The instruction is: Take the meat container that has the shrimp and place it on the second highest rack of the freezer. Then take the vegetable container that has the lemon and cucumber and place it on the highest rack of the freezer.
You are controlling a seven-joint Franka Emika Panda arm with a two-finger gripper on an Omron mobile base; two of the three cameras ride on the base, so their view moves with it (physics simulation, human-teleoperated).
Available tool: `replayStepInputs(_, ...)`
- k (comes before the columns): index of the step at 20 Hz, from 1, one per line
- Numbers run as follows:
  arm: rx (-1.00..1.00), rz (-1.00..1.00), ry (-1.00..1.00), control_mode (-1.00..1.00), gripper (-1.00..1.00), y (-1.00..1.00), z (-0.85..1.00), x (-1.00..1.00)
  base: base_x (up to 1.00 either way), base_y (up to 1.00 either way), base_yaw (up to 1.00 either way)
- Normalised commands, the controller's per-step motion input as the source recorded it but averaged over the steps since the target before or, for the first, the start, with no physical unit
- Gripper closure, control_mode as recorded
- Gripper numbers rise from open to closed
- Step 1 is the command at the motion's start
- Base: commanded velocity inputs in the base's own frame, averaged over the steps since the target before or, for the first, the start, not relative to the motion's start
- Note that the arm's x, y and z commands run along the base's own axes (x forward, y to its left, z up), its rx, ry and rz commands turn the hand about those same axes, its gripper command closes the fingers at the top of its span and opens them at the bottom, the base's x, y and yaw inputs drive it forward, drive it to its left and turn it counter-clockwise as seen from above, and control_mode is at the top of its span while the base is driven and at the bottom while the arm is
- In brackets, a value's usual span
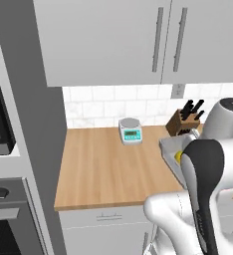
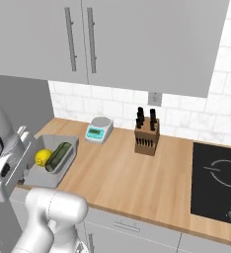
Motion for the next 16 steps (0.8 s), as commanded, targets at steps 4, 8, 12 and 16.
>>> replayStepInputs(4,0.0,0.0,0.0,-1.0,1.0,0.0,0.0,0.0,0.0,0.0,0.0)
replayStepInputs(8,0.0,0.0,0.0,-1.0,1.0,0.0,0.0,-0.06,0.0,0.0,0.0)
replayStepInputs(12,0.02,0.0,-0.01,1.0,1.0,0.0,-0.03,-0.4,-0.5,-0.01,0.0)
replayStepInputs(16,0.0,0.0,0.0,1.0,1.0,0.0,0.0,0.0,-1.0,-0.08,0.0)
